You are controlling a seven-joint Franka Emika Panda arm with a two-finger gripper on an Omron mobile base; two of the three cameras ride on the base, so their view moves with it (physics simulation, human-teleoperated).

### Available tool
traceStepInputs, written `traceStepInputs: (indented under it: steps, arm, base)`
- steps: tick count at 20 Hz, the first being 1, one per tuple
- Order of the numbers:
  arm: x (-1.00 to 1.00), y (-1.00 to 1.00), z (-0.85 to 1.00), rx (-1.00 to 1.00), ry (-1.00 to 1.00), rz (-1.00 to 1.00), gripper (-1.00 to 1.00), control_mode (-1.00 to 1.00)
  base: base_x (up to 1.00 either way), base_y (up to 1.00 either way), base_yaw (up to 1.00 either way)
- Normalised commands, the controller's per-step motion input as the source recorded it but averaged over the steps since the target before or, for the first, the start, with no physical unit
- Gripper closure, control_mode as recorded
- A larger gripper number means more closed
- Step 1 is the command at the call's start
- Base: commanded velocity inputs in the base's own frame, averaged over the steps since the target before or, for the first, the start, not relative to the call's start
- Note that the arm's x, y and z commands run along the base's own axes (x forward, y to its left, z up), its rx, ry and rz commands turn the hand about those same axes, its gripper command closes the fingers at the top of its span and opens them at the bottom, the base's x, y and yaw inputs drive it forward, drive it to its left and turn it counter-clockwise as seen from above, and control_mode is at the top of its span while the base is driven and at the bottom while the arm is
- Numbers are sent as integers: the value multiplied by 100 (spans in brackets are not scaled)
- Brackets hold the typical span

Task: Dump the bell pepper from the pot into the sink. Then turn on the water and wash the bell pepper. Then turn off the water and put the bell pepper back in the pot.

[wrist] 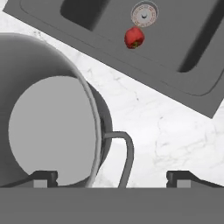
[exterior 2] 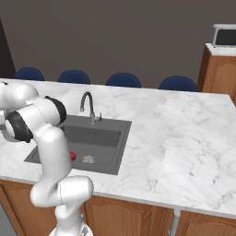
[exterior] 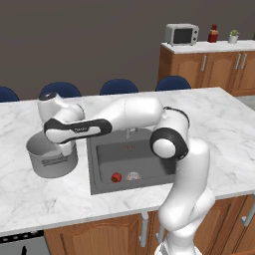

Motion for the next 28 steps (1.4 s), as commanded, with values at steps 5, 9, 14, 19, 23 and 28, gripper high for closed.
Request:
traceStepInputs:
  steps: [5,9,14,19,23,28]
  arm:
    - [-4,-57,37,0,0,-7,-100,-100]
    - [-1,-65,33,0,0,-5,-100,-100]
    - [-9,-59,13,0,0,-1,-100,-100]
    - [-3,-67,0,0,0,0,-100,-100]
    - [-2,-58,0,0,0,1,-100,-100]
    - [-2,-47,16,0,-8,0,-100,-100]
  base:
    - [0,0,0]
    - [0,0,0]
    - [0,0,0]
    - [0,0,0]
    - [0,0,0]
    - [0,0,0]
